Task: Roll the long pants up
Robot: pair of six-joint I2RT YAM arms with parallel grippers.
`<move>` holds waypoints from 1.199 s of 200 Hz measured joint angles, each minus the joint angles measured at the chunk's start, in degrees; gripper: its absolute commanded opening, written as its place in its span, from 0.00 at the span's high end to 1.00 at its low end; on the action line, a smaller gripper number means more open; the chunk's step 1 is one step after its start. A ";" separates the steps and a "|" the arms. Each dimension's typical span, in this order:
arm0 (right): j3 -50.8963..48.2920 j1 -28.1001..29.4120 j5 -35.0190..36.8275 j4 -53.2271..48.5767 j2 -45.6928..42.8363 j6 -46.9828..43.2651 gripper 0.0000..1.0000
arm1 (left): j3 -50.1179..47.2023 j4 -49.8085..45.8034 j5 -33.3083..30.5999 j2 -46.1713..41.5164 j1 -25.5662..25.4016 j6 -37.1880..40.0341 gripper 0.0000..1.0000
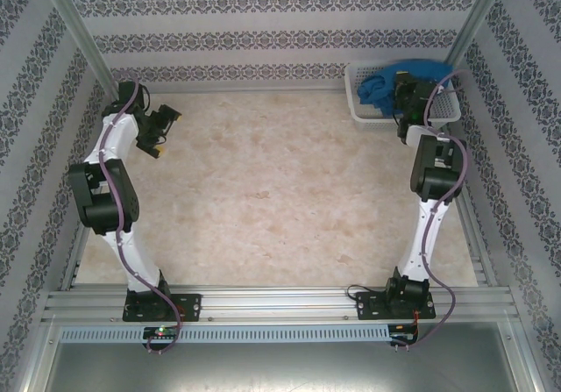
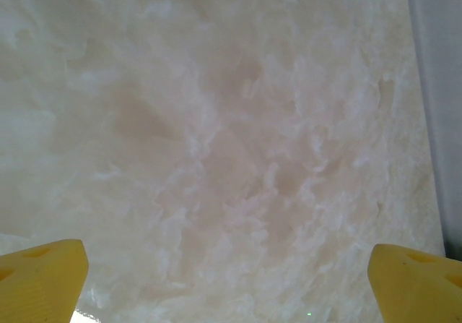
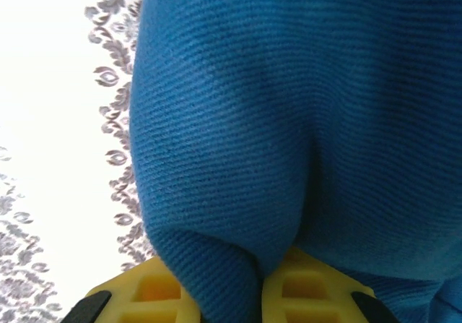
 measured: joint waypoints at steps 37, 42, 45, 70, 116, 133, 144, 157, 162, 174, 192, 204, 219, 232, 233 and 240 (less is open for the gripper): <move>4.90 1.95 1.88 -0.42 3.91 0.59 0.77 | 0.46 -0.11 -0.22 1.75 0.00 0.04 0.00; 4.83 1.97 2.10 -0.48 3.91 0.66 0.65 | 0.46 -0.13 -0.22 1.75 0.00 0.13 0.00; 4.76 2.12 2.34 -0.50 3.91 0.90 0.60 | 0.46 -0.13 -0.22 1.75 0.00 0.22 0.00; 1.88 2.32 3.04 1.57 3.69 1.38 0.35 | 0.72 -0.11 -0.33 1.75 0.00 0.55 0.00; -7.15 2.32 4.81 3.61 -0.61 2.23 0.02 | 0.72 -0.11 -0.15 1.75 0.00 1.09 0.00; -10.05 2.32 5.09 1.33 -3.48 1.51 0.02 | 0.72 -0.09 -0.13 1.75 0.00 1.09 0.00; -11.39 2.32 5.07 -1.53 -5.57 0.17 0.02 | 0.72 -0.09 -0.07 1.75 0.00 1.09 0.00; -12.37 2.32 5.03 -5.20 -8.79 -1.90 0.02 | 0.72 -0.09 0.13 1.73 0.00 1.09 0.00; -12.68 2.32 4.98 -6.82 -10.19 -2.89 0.02 | 0.68 -0.07 0.26 1.70 0.00 1.09 0.00; -12.92 2.34 4.61 -11.30 -14.36 -5.92 0.02 | 0.37 0.22 0.33 1.51 0.00 1.16 0.00; -12.70 2.89 3.91 -18.21 -21.20 -12.52 0.02 | -1.53 1.62 0.55 0.24 0.00 1.77 0.03; -11.65 3.87 3.67 -23.91 -26.18 -19.67 0.02 | -3.50 2.82 0.52 -1.60 0.00 2.93 0.00; -10.23 6.38 4.09 -30.47 -32.13 -30.03 0.02 | -6.34 4.63 0.48 -4.98 0.04 5.38 0.00; -10.29 9.66 5.42 -35.34 -37.44 -40.15 0.02 | -8.96 6.84 0.50 -8.72 0.04 8.63 0.00; -10.36 9.88 5.57 -35.56 -37.81 -40.79 0.02 | -9.11 6.97 0.55 -8.98 0.04 8.85 0.00; -11.87 12.09 6.97 -37.07 -41.11 -46.69 0.02 | -10.78 8.20 0.74 -11.45 0.11 11.15 0.00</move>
